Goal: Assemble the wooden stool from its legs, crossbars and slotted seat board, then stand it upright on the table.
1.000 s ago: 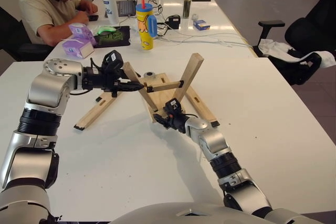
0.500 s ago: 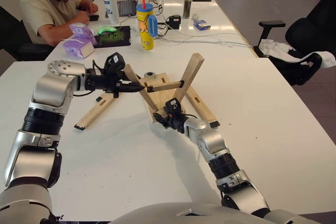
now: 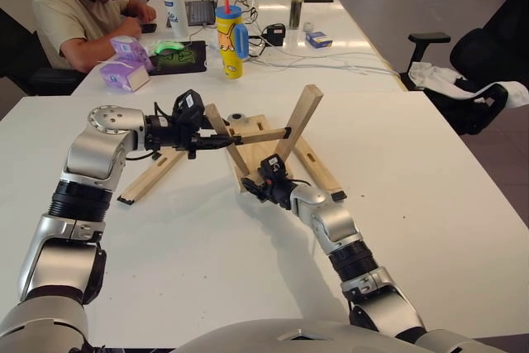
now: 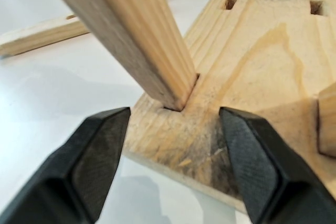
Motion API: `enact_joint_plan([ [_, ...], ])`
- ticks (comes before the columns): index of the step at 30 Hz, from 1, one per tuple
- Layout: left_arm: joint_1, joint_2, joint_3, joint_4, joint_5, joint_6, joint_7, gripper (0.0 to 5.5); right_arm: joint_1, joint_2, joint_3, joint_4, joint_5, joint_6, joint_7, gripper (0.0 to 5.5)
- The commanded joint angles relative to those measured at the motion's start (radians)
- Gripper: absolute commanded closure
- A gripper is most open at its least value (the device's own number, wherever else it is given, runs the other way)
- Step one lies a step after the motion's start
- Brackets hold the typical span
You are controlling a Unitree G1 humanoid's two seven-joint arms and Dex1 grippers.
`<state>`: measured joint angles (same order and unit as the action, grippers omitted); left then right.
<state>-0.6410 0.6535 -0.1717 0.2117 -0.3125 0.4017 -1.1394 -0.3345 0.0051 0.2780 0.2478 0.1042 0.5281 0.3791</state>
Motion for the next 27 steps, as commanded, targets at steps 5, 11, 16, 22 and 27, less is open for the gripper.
enact_joint_plan([
  [5, 0.061, -0.054, -0.062, 0.142, 0.096, -0.073, 0.046, 3.48, 0.159, 0.019, -0.047, -0.111, 0.099, -0.081, 0.066, 3.06],
  [11, 0.051, -0.045, -0.049, 0.136, 0.088, -0.070, 0.039, 3.48, 0.234, -0.024, -0.081, -0.559, 0.109, -0.227, 0.046, 3.95],
  [16, 0.052, -0.046, -0.054, 0.137, 0.089, -0.069, 0.034, 3.48, 0.050, -0.002, -0.091, -0.628, -0.043, -0.313, -0.101, 4.78],
  [22, 0.035, -0.064, -0.061, 0.151, 0.089, -0.070, 0.038, 3.48, -0.025, 0.030, 0.069, -0.027, -0.226, -0.110, -0.186, 5.50],
  [27, 0.044, -0.056, -0.056, 0.131, 0.074, -0.063, 0.045, 3.48, 0.045, -0.003, 0.081, 0.028, -0.219, -0.031, -0.151, 5.50],
])
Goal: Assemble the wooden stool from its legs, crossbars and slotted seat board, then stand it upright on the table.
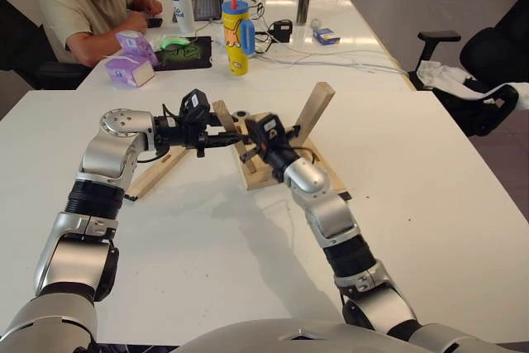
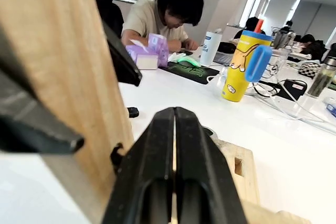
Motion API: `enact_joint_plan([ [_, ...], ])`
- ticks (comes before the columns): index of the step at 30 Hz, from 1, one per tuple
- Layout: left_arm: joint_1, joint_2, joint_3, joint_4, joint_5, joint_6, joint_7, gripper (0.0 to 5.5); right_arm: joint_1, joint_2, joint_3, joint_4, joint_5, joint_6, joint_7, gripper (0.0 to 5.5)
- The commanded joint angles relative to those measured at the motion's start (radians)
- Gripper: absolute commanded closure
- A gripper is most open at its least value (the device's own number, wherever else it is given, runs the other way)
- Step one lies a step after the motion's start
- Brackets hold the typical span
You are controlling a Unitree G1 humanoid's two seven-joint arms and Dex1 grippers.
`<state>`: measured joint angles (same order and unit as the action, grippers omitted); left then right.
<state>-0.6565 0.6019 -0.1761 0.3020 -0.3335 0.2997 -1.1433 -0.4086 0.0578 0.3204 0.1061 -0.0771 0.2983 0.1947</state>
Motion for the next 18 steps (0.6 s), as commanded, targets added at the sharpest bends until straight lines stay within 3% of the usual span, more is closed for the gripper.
enact_joint_plan([
  [1, 0.063, -0.007, -0.050, 0.040, 0.093, 0.039, 0.053, 3.48, 0.119, -0.055, 0.024, 0.144, -0.018, 0.169, 0.040, 5.50],
  [8, 0.089, -0.024, -0.025, 0.045, 0.080, -0.023, 0.065, 3.48, 0.259, -0.052, -0.116, -0.154, 0.186, -0.175, 0.126, 5.50],
  [11, 0.089, -0.011, -0.001, 0.035, 0.061, -0.039, 0.046, 3.48, 0.353, -0.096, -0.124, -0.244, 0.230, -0.175, 0.179, 5.50],
  [18, 0.076, 0.013, 0.004, 0.057, 0.071, -0.072, -0.006, 3.48, 0.327, -0.093, -0.072, -0.055, 0.154, -0.148, 0.148, 5.50],
])
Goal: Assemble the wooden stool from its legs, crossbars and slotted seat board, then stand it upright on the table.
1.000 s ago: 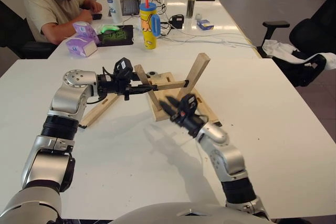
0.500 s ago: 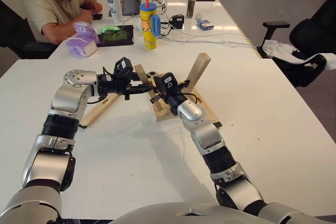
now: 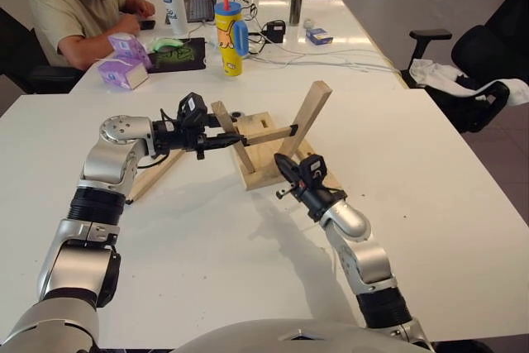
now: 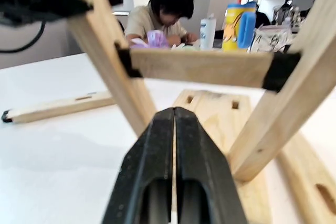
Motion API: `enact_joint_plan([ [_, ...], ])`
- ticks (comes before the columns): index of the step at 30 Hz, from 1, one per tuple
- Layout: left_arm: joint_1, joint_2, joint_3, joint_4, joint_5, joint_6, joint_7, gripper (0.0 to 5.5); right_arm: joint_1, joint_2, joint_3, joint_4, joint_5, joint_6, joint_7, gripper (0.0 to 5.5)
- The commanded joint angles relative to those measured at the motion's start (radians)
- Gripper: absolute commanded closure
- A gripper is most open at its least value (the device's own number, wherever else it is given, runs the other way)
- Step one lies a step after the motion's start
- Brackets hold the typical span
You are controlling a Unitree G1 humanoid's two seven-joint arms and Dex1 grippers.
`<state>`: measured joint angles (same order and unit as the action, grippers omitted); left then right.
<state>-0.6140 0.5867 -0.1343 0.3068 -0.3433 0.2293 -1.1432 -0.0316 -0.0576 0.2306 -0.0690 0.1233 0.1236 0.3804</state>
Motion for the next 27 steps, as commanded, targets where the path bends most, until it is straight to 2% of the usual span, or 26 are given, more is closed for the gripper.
enact_joint_plan([
  [1, 0.033, 0.028, -0.046, 0.061, 0.091, -0.010, -0.010, 3.48, -0.060, 0.031, 0.018, 0.152, -0.052, 0.036, -0.052, 5.50],
  [11, 0.017, 0.028, -0.049, 0.098, 0.092, -0.028, -0.026, 3.48, -0.120, 0.056, 0.009, 0.328, -0.092, 0.109, -0.106, 5.50],
  [17, 0.011, 0.026, -0.002, 0.084, 0.058, 0.031, -0.020, 2.44, -0.116, 0.045, 0.046, 0.384, -0.122, 0.150, -0.089, 5.50],
  [21, 0.044, 0.077, 0.048, 0.015, 0.024, 0.081, -0.047, 1.90, -0.112, 0.047, 0.038, 0.412, -0.121, 0.142, -0.091, 5.50],
  [24, 0.087, 0.139, 0.159, -0.070, -0.086, 0.197, -0.078, 2.07, -0.112, 0.048, 0.035, 0.421, -0.122, 0.135, -0.094, 5.50],
  [27, 0.089, 0.181, 0.292, -0.118, -0.193, 0.286, -0.062, 2.53, -0.109, 0.046, 0.030, 0.429, -0.123, 0.126, -0.095, 5.50],
])
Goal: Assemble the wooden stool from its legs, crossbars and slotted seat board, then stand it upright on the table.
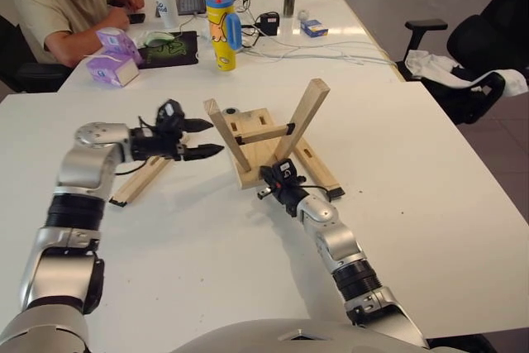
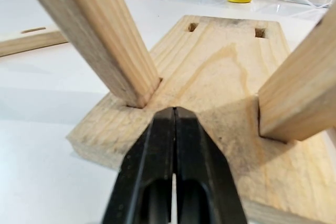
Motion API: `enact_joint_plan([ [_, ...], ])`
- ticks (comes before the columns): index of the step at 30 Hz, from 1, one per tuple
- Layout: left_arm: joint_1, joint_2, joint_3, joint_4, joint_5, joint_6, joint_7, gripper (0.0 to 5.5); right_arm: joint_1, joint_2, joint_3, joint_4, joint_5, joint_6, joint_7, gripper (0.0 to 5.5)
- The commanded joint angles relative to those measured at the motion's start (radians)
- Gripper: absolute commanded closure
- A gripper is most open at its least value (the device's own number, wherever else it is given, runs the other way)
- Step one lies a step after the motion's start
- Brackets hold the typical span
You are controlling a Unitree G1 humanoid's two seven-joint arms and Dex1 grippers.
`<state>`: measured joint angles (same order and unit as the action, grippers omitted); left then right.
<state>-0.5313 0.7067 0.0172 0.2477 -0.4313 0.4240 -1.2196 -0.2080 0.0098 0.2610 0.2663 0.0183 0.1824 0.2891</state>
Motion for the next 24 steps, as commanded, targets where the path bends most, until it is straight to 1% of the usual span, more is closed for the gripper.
enact_joint_plan([
  [1, -0.015, 0.057, 0.183, -0.074, -0.134, 0.103, 0.044, 2.73, 0.068, -0.023, -0.002, 0.099, -0.019, 0.064, -0.005, 5.50],
  [2, -0.060, 0.035, 0.223, -0.092, -0.150, 0.087, 0.106, 2.89, 0.069, -0.025, -0.004, 0.105, -0.020, 0.060, -0.005, 5.50],
  [3, -0.150, -0.022, 0.284, -0.114, -0.213, 0.093, 0.212, 3.05, 0.071, -0.027, -0.006, 0.109, -0.020, 0.056, -0.005, 5.50],
  [5, -0.291, -0.138, 0.359, -0.188, -0.341, 0.103, 0.391, 3.38, 0.069, -0.028, -0.009, 0.132, -0.024, 0.039, -0.008, 5.50],
  [6, -0.330, -0.188, 0.378, -0.236, -0.408, 0.115, 0.460, 3.46, 0.066, -0.026, -0.010, 0.149, -0.025, 0.034, -0.007, 5.50],
  [7, -0.347, -0.227, 0.380, -0.295, -0.447, 0.114, 0.515, 3.71, 0.062, -0.027, -0.009, 0.167, -0.028, 0.027, -0.005, 5.50],
  [9, -0.363, -0.286, 0.389, -0.382, -0.502, 0.111, 0.629, 3.85, 0.052, -0.028, -0.006, 0.193, -0.032, 0.013, 0.000, 5.50],
  [12, -0.281, -0.308, 0.293, -0.413, -0.481, 0.219, 0.726, 3.85, 0.049, -0.028, -0.009, 0.204, -0.031, 0.004, -0.003, 5.50],
  [15, 0.024, -0.261, -0.061, -0.315, -0.195, 0.301, 0.768, 3.85, 0.043, -0.026, -0.001, 0.206, -0.035, 0.004, 0.004, 5.50],
  [16, 0.112, -0.245, -0.182, -0.277, -0.095, 0.276, 0.769, 3.85, 0.038, -0.023, -0.001, 0.213, -0.035, 0.004, 0.003, 5.50],
  [17, 0.176, -0.261, -0.243, -0.237, -0.062, 0.279, 0.767, 3.85, 0.030, -0.020, 0.000, 0.229, -0.037, 0.004, 0.001, 5.50],
  [19, 0.213, -0.282, -0.286, -0.190, 0.004, 0.238, 0.777, 3.85, 0.016, -0.014, -0.001, 0.253, -0.039, 0.007, -0.005, 5.50],
  [20, 0.194, -0.283, -0.277, -0.186, 0.019, 0.217, 0.784, 3.85, 0.010, -0.013, 0.001, 0.259, -0.041, 0.010, -0.005, 5.50],
  [21, 0.148, -0.289, -0.252, -0.184, 0.032, 0.176, 0.792, 3.85, 0.008, -0.013, -0.001, 0.260, -0.041, 0.014, -0.007, 5.50],
  [24, -0.052, -0.321, -0.086, -0.230, 0.006, 0.022, 0.833, 3.85, 0.010, -0.014, 0.004, 0.261, -0.042, 0.026, -0.008, 5.50],
])
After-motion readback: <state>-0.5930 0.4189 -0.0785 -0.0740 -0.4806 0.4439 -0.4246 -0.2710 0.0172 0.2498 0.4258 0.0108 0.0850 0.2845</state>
